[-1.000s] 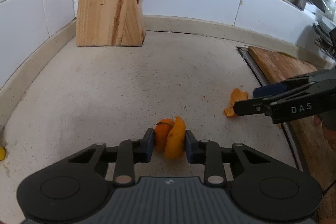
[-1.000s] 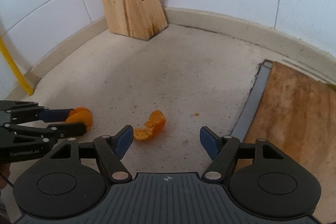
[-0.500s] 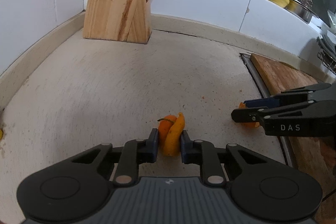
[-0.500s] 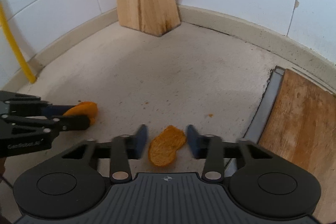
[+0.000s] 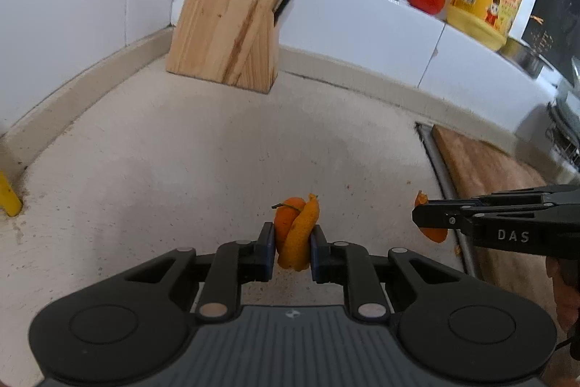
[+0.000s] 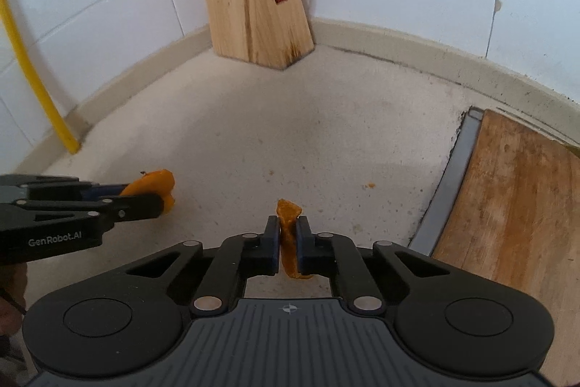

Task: Collect trash
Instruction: 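Carry the held orange peels with both tools down to the bin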

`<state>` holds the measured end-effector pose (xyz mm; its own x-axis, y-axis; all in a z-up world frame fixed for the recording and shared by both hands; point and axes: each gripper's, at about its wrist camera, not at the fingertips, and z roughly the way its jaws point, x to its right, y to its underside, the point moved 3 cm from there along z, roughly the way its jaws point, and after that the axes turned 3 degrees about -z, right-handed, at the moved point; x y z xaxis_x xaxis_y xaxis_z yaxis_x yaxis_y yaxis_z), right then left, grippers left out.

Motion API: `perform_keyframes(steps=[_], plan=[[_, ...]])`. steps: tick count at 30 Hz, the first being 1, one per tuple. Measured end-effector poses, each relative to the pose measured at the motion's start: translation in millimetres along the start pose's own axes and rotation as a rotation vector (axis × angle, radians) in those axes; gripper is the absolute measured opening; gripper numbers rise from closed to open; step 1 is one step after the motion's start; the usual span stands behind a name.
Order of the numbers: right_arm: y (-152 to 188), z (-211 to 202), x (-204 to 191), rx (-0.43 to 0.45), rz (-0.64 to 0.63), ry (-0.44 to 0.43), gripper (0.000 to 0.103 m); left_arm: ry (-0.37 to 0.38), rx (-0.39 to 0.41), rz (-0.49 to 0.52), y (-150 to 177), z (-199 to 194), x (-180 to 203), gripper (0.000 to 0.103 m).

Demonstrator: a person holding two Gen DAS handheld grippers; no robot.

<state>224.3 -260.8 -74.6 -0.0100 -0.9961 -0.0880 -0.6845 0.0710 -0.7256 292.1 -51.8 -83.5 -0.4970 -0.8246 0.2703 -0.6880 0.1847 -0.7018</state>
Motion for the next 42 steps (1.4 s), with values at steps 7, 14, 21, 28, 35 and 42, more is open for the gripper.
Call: perform_keyframes(steps=[7,14,21,28,35,42], plan=[[-11,-20,-4,0.048,0.020,-0.033,0.012,-0.014,0.042,-0.027,-3,-21,-3,0.014],[-21,-29,-25,0.077,-0.023,-0.064,0.012,-0.053,0.086,-0.047,-4,-47,-5,0.014],[-23,-33,-50,0.084,-0.064,-0.105,0.011,-0.090,0.119,-0.062,0,-72,-6,0.014],[-24,-42,-71,0.095,-0.103,-0.141,0.011,-0.134,0.158,-0.081,9,-101,-13,0.014],[-22,-51,-100,0.102,-0.153,-0.185,0.011,-0.173,0.187,-0.103,22,-128,-24,0.014],[-19,-59,-129,0.108,-0.198,-0.224,0.012,-0.215,0.217,-0.127,34,-155,-36,0.014]])
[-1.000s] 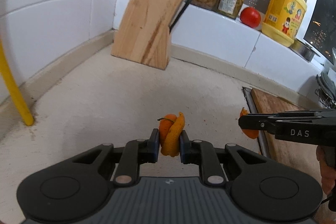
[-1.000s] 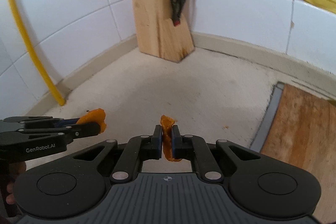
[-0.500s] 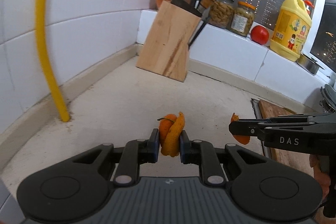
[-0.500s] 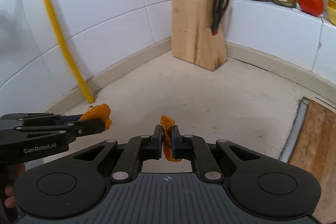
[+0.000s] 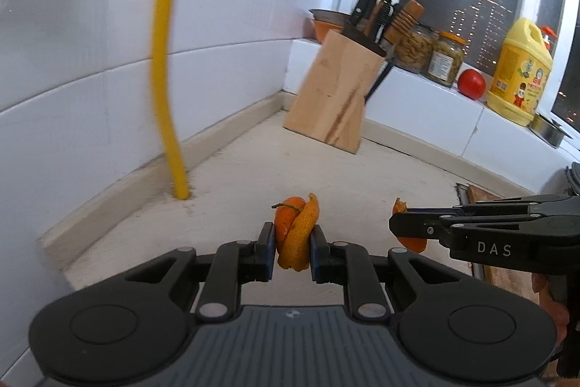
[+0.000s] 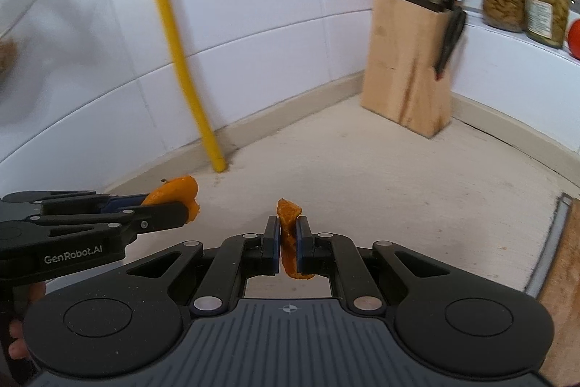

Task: Collect trash
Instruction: 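Carry the held orange peels with both tools down to the bin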

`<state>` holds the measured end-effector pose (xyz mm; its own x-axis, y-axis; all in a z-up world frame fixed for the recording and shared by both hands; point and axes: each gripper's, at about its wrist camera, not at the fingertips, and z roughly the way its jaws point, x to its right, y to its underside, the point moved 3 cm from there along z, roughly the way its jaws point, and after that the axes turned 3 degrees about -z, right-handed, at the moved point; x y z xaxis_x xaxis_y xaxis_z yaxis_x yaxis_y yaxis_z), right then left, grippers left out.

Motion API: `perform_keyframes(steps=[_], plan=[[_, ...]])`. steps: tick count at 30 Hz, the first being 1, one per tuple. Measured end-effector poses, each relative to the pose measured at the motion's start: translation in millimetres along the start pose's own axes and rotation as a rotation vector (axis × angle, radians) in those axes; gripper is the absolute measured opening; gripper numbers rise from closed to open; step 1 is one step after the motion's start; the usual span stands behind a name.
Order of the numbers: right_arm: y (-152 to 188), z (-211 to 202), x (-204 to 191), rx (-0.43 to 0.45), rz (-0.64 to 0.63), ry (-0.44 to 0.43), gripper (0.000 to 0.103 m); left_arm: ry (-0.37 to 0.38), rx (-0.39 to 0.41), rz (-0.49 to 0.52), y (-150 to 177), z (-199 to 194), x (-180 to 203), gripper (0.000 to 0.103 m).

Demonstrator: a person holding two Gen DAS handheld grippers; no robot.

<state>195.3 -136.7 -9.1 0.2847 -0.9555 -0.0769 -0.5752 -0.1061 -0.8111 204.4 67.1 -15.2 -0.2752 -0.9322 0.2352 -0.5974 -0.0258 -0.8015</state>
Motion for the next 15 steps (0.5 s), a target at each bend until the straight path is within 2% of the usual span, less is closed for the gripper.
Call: perform_keyframes(steps=[15], plan=[[-4,6,-69,-0.009,-0.102,-0.113,0.012,-0.112,0.059,-0.070,18,-57,-49,0.014]])
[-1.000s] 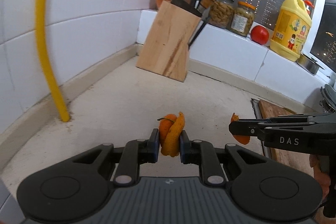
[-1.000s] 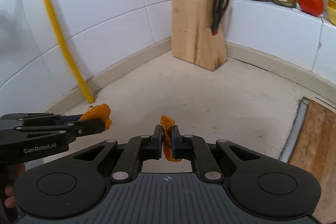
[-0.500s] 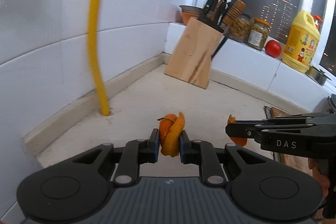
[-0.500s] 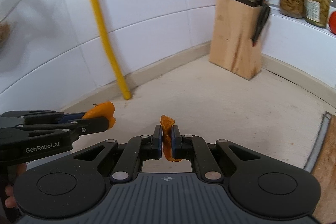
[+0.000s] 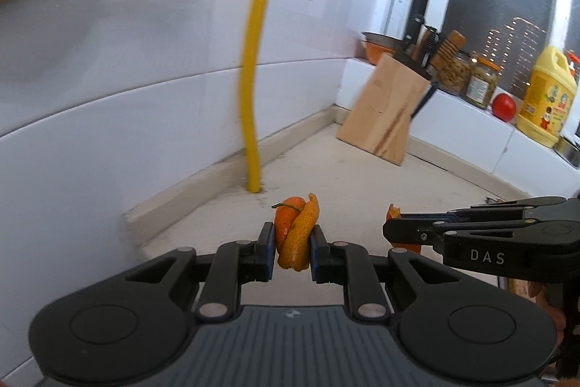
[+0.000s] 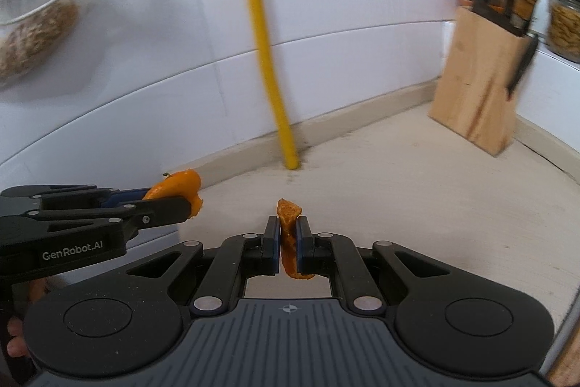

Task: Collect trash
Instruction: 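Carry the held orange peels with both tools down to the bin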

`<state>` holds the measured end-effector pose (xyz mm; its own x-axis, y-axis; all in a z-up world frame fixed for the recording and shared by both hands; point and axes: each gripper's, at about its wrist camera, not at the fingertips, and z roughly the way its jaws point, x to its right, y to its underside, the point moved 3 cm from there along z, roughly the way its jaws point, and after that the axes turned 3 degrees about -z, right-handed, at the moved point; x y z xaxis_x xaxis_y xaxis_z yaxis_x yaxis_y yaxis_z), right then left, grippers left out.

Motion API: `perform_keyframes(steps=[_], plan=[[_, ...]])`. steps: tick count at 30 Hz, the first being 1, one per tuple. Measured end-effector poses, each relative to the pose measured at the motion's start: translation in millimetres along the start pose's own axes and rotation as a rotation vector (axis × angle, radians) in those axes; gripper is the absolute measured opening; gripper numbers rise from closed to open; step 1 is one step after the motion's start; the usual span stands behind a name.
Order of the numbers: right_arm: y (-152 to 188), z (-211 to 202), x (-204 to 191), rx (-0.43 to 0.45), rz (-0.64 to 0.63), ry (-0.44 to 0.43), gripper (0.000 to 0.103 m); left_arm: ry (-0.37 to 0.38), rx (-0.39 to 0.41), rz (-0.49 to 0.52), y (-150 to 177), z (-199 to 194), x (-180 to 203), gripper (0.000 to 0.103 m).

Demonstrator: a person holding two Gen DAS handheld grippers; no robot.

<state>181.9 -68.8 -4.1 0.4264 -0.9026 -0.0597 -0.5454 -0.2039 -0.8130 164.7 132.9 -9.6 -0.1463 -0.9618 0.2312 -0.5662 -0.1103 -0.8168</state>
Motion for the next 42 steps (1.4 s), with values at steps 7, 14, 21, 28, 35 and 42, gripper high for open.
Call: perform_keyframes(steps=[7,14,21,28,35,42], plan=[[-1,6,-37,-0.012,-0.056,-0.072,0.012,-0.065,0.021,-0.038,9,-26,-24,0.014],[1,11,-77,-0.029,-0.113,-0.155,0.012,-0.144,0.042,-0.083,23,-58,-48,0.014],[8,15,-119,-0.055,-0.170,-0.248,0.012,-0.214,0.040,-0.129,43,-85,-67,0.014],[25,22,-155,-0.110,-0.207,-0.330,0.012,-0.272,0.016,-0.173,66,-103,-79,0.014],[43,29,-178,-0.159,-0.226,-0.370,0.012,-0.314,-0.019,-0.248,91,-106,-90,0.014],[60,52,-181,-0.238,-0.237,-0.397,0.012,-0.371,-0.063,-0.388,119,-97,-104,0.014]])
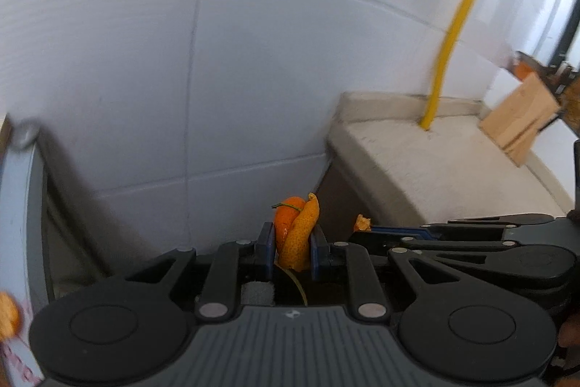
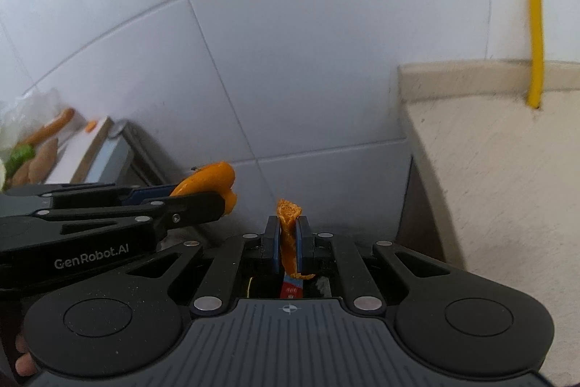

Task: Collect trash
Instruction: 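Carry the held orange peels with both tools down to the bin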

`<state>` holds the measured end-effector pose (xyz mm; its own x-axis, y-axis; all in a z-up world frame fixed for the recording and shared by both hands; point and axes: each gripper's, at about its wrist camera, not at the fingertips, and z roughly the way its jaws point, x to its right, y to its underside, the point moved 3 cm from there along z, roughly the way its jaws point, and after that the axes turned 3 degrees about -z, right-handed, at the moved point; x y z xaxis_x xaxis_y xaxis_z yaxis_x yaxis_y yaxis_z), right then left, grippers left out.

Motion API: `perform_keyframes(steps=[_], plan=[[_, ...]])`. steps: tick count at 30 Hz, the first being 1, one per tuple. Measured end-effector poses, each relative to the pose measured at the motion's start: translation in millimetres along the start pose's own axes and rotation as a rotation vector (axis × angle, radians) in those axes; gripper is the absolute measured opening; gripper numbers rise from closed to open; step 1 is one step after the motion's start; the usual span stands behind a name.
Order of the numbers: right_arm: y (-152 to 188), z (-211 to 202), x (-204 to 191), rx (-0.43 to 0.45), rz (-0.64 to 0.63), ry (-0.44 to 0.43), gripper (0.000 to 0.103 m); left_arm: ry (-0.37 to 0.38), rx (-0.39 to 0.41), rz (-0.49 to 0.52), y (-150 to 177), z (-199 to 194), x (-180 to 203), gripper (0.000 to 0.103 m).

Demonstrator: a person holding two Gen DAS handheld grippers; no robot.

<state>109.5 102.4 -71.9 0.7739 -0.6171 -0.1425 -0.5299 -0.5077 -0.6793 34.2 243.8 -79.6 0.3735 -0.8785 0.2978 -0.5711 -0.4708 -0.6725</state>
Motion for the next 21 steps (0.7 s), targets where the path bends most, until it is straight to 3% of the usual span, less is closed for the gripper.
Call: perform_keyframes(steps=[8,21], plan=[[12,39,15,-0.118,-0.018,-0.031,0.012,-0.089,-0.075,-0.110,24,35,-10,0.014],[25,82,16,-0.215,-0.017,-0.059,0.012,-0.184,-0.118,-0.131,38,54,-23,0.014]])
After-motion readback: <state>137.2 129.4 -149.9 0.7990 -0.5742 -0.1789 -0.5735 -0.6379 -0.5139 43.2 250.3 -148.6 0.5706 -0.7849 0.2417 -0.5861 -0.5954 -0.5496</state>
